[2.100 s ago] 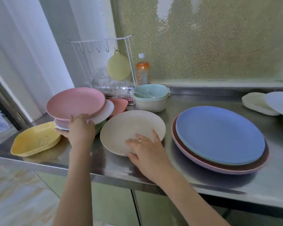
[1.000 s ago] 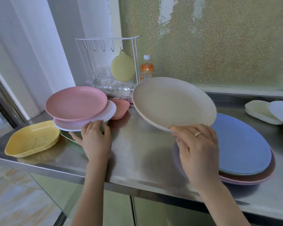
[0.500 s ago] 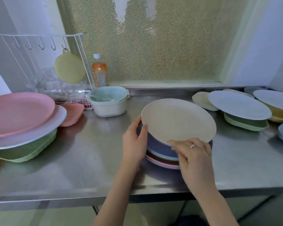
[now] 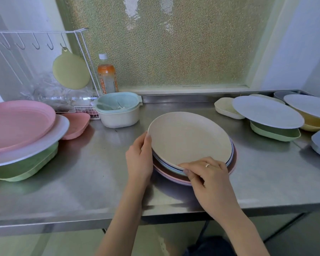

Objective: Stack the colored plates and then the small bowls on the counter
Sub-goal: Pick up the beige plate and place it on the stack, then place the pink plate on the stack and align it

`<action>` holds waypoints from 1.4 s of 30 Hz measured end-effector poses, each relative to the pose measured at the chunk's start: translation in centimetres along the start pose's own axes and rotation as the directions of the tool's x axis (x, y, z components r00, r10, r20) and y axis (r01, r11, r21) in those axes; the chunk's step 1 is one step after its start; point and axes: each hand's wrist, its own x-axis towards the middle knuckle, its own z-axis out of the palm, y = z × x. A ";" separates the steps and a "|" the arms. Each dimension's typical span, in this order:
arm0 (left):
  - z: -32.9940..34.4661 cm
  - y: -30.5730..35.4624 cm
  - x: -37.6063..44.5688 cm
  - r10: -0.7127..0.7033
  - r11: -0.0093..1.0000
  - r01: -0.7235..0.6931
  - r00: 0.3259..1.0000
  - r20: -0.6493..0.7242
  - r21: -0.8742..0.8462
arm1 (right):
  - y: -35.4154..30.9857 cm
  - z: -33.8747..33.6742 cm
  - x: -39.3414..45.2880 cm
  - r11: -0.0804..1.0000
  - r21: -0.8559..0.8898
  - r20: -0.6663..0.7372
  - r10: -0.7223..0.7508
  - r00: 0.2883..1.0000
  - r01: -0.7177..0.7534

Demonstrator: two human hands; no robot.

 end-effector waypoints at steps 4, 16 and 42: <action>0.0 0.3 -0.3 0.003 1.000 -0.003 0.999 -0.033 0.008 | 0.0 0.2 -0.2 0.999 0.030 -0.054 -0.013 0.998 0.015; 0.8 -0.8 0.0 0.061 0.997 -0.064 0.995 0.074 0.040 | -0.1 0.4 -0.3 0.998 0.047 -0.107 -0.024 0.994 0.030; -22.8 -3.0 10.1 0.031 0.659 0.345 0.875 -0.482 0.668 | -18.2 11.2 8.7 0.911 0.198 0.090 -0.384 0.919 0.361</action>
